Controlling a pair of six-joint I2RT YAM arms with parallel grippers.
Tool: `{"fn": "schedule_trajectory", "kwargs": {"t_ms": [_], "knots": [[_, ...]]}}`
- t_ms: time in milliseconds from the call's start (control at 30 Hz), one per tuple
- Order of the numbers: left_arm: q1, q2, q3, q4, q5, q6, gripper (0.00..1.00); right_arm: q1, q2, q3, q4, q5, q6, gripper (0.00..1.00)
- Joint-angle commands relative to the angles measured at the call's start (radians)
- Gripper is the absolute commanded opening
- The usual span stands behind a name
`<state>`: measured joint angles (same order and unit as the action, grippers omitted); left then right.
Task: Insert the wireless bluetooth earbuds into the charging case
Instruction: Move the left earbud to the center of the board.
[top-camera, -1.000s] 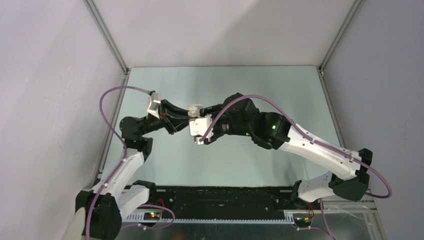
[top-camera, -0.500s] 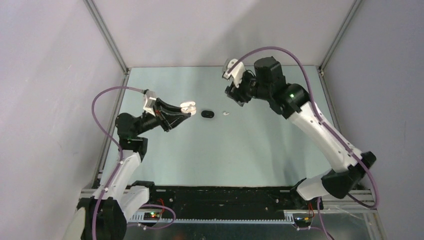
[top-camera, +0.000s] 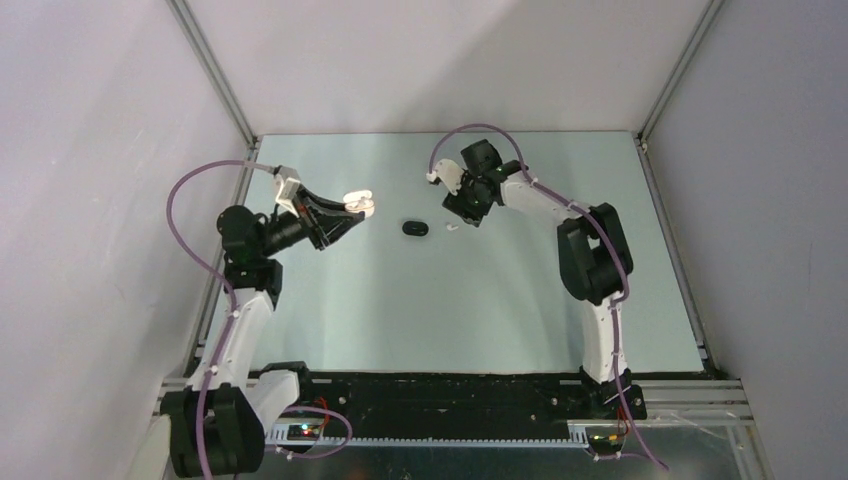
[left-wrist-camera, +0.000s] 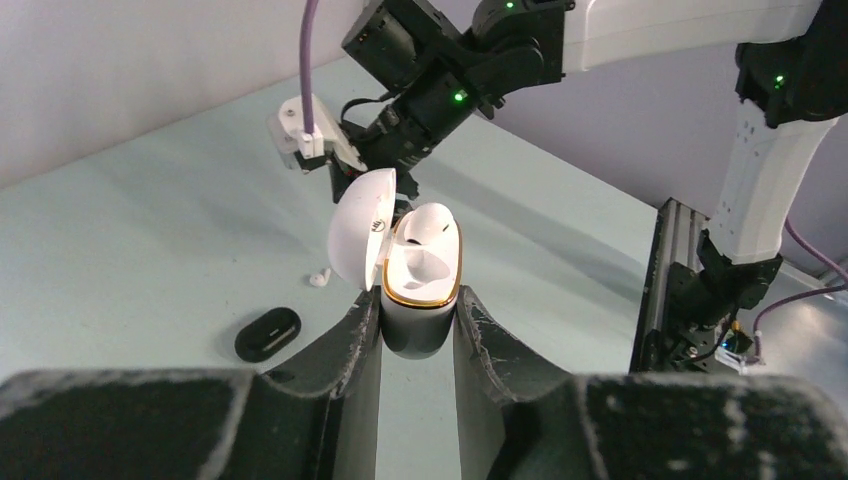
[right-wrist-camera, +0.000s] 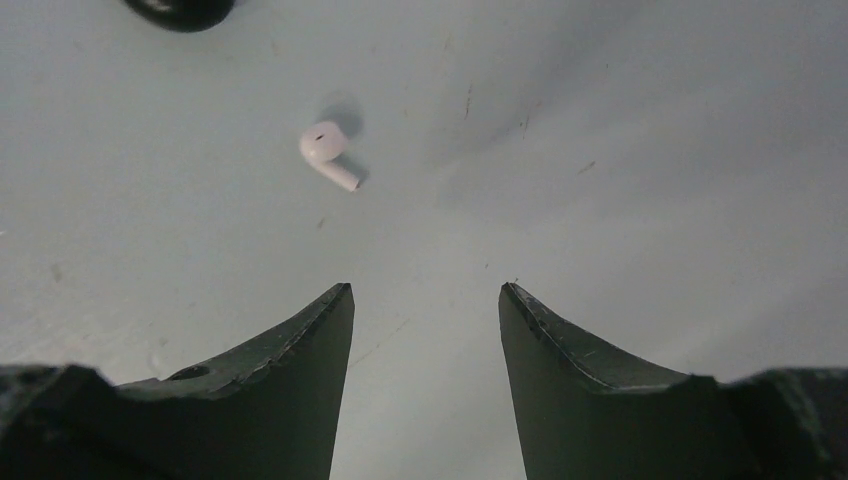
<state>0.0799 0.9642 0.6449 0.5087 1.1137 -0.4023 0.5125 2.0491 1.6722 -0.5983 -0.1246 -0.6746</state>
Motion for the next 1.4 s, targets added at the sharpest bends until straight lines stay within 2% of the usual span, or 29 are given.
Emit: {"fn": "schedule_trajectory", "kwargs": {"t_ms": [0,100,233,433,667,1067,1367], "knots": [[0.020,0.050,0.041,0.085,0.047,-0.050,0.00,0.002,0.054,0.121,0.044,-0.009,-0.042,0.60],[0.025,0.097,0.035,0.233,0.051,-0.150,0.00,0.005,0.103,0.141,0.051,-0.012,-0.050,0.60],[0.034,0.138,0.046,0.298,0.050,-0.224,0.00,0.008,0.154,0.192,0.047,-0.020,-0.050,0.60],[0.044,0.157,0.072,0.279,0.058,-0.230,0.00,0.013,0.216,0.252,0.018,-0.032,-0.062,0.61],[0.045,0.154,0.073,0.266,0.035,-0.240,0.00,0.016,0.227,0.245,-0.003,-0.033,-0.074,0.60],[0.044,0.142,0.056,0.281,0.023,-0.248,0.00,0.054,0.151,0.104,-0.020,-0.041,-0.075,0.60],[0.040,0.102,0.033,0.252,0.021,-0.239,0.00,0.085,0.113,0.110,-0.050,-0.073,-0.046,0.59]]}}
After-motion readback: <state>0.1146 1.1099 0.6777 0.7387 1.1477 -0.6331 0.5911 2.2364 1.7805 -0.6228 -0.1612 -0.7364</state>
